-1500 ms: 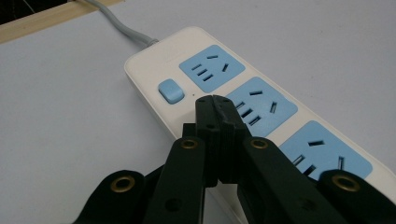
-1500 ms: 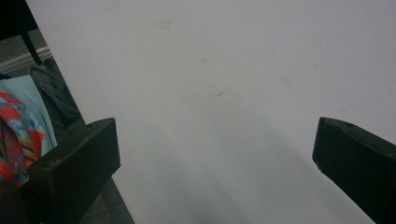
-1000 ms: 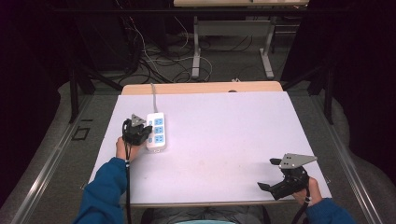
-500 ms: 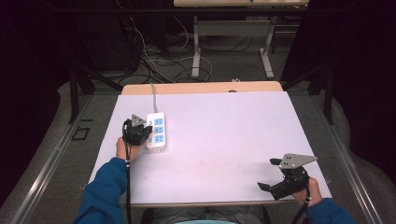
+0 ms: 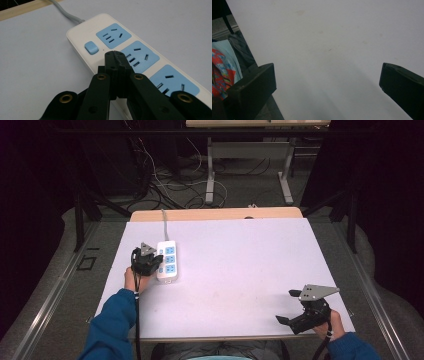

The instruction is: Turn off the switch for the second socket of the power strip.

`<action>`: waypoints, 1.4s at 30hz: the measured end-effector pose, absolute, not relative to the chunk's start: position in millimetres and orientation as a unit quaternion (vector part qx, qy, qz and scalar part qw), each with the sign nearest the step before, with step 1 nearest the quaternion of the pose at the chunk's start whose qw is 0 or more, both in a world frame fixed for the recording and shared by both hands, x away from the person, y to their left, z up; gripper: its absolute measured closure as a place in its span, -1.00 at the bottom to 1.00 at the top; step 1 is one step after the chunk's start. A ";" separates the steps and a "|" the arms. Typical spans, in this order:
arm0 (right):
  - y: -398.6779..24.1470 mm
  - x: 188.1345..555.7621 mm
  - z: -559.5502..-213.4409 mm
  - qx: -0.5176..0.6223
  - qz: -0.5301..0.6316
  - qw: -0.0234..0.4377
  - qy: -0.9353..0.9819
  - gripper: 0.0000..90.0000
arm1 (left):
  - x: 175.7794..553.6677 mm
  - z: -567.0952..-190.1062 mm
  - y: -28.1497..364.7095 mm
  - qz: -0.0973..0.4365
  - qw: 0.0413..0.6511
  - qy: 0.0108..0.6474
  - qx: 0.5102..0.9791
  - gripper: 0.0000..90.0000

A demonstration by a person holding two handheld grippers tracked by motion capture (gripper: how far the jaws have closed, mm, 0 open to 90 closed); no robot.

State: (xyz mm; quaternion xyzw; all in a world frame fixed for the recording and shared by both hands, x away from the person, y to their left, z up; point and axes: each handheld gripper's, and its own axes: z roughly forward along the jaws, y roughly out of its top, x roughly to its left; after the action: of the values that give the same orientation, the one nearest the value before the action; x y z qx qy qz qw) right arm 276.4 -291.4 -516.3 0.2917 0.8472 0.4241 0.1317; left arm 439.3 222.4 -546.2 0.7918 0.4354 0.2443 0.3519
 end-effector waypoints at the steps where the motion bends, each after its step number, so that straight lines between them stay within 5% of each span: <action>1: -291.3 276.4 -516.3 0.292 0.424 0.132 0.847 -0.99 | 439.4 -546.6 222.3 0.246 0.354 0.435 0.791 1.00; 42: -291.7 276.0 -516.0 0.290 0.424 0.130 0.848 -0.99 | 438.8 -545.9 220.8 0.253 0.346 0.430 0.794 1.00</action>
State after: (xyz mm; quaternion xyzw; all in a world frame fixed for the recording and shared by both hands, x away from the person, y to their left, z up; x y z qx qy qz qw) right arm 276.0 -291.7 -516.0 0.2903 0.8481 0.4238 0.1300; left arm 438.8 220.8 -545.9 0.7944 0.4299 0.2532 0.3464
